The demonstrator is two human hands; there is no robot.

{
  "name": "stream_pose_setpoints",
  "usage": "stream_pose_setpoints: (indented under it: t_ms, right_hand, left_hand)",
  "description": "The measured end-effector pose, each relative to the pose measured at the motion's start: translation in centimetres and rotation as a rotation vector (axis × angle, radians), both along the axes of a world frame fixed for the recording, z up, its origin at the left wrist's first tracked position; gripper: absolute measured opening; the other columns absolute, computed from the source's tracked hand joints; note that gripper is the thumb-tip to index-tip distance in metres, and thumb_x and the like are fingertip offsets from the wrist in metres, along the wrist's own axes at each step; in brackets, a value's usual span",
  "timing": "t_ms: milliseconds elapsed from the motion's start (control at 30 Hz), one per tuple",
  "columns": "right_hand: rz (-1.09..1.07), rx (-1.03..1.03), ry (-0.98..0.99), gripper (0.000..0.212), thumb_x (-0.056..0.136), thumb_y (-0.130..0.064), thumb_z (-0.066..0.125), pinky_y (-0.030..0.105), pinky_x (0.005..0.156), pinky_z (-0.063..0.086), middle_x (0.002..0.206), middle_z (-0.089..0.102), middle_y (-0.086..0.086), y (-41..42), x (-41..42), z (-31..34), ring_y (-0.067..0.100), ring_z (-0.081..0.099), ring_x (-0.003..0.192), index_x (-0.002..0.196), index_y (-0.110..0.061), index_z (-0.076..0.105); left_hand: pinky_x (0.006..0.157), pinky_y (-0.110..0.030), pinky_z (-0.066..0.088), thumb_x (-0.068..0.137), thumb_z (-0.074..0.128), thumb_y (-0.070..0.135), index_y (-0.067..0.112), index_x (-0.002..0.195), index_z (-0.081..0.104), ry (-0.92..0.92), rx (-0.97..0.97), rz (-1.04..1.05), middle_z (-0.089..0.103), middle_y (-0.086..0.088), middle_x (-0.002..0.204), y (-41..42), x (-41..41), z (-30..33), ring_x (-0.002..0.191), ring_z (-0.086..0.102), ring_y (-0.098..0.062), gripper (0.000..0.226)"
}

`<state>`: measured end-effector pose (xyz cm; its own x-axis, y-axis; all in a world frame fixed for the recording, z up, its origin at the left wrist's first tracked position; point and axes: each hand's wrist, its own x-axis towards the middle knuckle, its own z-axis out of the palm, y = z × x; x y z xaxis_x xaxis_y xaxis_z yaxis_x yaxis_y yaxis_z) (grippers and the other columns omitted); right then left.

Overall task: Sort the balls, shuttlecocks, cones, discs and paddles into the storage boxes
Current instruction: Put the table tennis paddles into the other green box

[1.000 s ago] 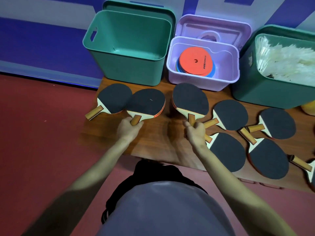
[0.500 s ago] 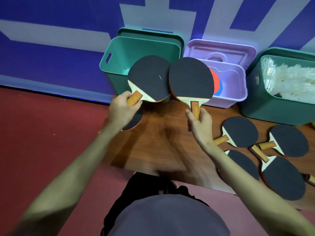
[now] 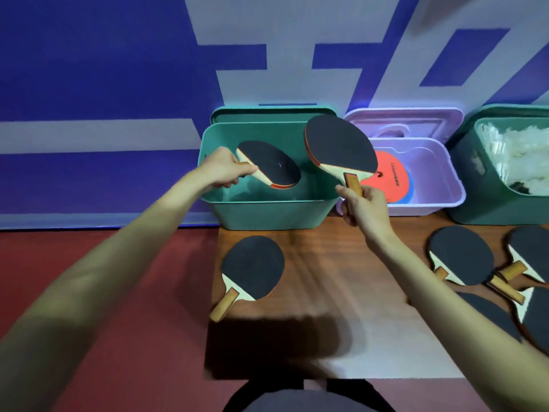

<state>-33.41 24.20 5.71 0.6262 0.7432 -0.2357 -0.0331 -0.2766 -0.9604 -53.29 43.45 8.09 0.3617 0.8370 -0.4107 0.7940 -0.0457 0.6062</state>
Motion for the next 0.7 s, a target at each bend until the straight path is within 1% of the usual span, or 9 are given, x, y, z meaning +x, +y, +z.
stream_pose_setpoints:
  t_ms: [67, 133, 200, 233, 367, 467, 567, 700]
  right_hand:
    - [-0.010, -0.019, 0.012, 0.036, 0.090, -0.012, 0.059, 0.019, 0.039, 0.028, 0.044, 0.040, 0.002, 1.3, -0.7, 0.1, 0.011, 0.032, 0.032, 0.058, -0.012, 0.041]
    - [-0.017, -0.041, 0.013, 0.040, 0.090, -0.012, 0.059, 0.019, 0.038, 0.026, 0.045, 0.039, 0.006, 2.3, -1.4, 0.2, 0.013, 0.031, 0.033, 0.055, -0.013, 0.038]
    - [-0.023, -0.053, 0.010, 0.042, 0.090, -0.012, 0.059, 0.018, 0.037, 0.025, 0.046, 0.039, 0.007, 2.9, -1.9, 0.3, 0.013, 0.031, 0.033, 0.054, -0.013, 0.037]
    - [-0.029, -0.058, 0.014, 0.042, 0.090, -0.012, 0.059, 0.018, 0.036, 0.025, 0.045, 0.039, 0.006, 3.2, -2.0, 0.4, 0.013, 0.031, 0.032, 0.054, -0.013, 0.037]
    - [-0.044, -0.103, 0.030, 0.041, 0.090, -0.011, 0.059, 0.017, 0.035, 0.025, 0.044, 0.039, 0.004, 4.2, -2.4, 0.6, 0.010, 0.031, 0.031, 0.055, -0.013, 0.038]
    - [-0.034, -0.146, 0.035, 0.043, 0.090, -0.012, 0.059, 0.016, 0.035, 0.024, 0.042, 0.038, 0.002, 4.9, -2.6, 0.6, 0.011, 0.030, 0.032, 0.053, -0.014, 0.037]
    - [-0.011, -0.201, 0.043, 0.041, 0.090, -0.013, 0.060, 0.017, 0.036, 0.023, 0.039, 0.036, 0.000, 5.6, -2.5, 0.7, 0.013, 0.029, 0.034, 0.056, -0.014, 0.037]
    - [0.041, -0.271, 0.054, 0.038, 0.089, -0.013, 0.060, 0.016, 0.035, 0.019, 0.046, 0.037, 0.006, 6.9, -2.6, 0.7, 0.012, 0.028, 0.031, 0.057, -0.012, 0.039]
  left_hand:
    - [0.044, -0.022, 0.028, 0.086, 0.068, 0.040, 0.010, 0.068, 0.057, 0.007, -0.076, -0.064, 0.055, -0.006, 0.060, 1.7, 0.5, -1.6, 0.046, 0.042, -0.016, 0.037]
    - [0.041, -0.020, 0.026, 0.087, 0.066, 0.039, 0.009, 0.071, 0.056, 0.013, -0.143, -0.102, 0.052, -0.005, 0.060, 3.0, 0.8, -3.5, 0.045, 0.039, -0.015, 0.035]
    - [0.038, -0.017, 0.024, 0.089, 0.065, 0.039, 0.009, 0.079, 0.058, 0.013, -0.193, -0.112, 0.051, -0.004, 0.059, 3.9, 1.1, -5.4, 0.043, 0.037, -0.014, 0.032]
    - [0.037, -0.016, 0.024, 0.089, 0.064, 0.039, 0.010, 0.079, 0.057, 0.012, -0.208, -0.117, 0.050, -0.003, 0.059, 4.3, 1.2, -6.3, 0.042, 0.037, -0.013, 0.032]
    - [0.037, -0.016, 0.025, 0.091, 0.061, 0.039, 0.015, 0.068, 0.046, 0.024, -0.247, -0.165, 0.048, -0.002, 0.057, 5.3, 1.8, -9.2, 0.042, 0.037, -0.013, 0.037]
    - [0.037, -0.016, 0.026, 0.092, 0.059, 0.040, 0.014, 0.072, 0.048, 0.055, -0.269, -0.209, 0.048, -0.002, 0.056, 5.7, 2.5, -10.6, 0.042, 0.038, -0.013, 0.035]
    - [0.037, -0.016, 0.027, 0.093, 0.057, 0.039, 0.012, 0.077, 0.049, 0.082, -0.290, -0.242, 0.048, -0.003, 0.058, 6.1, 3.0, -11.5, 0.043, 0.039, -0.013, 0.032]
    - [0.036, -0.015, 0.029, 0.093, 0.057, 0.037, 0.009, 0.079, 0.050, 0.113, -0.306, -0.258, 0.053, -0.006, 0.063, 6.7, 2.9, -11.9, 0.044, 0.042, -0.015, 0.032]
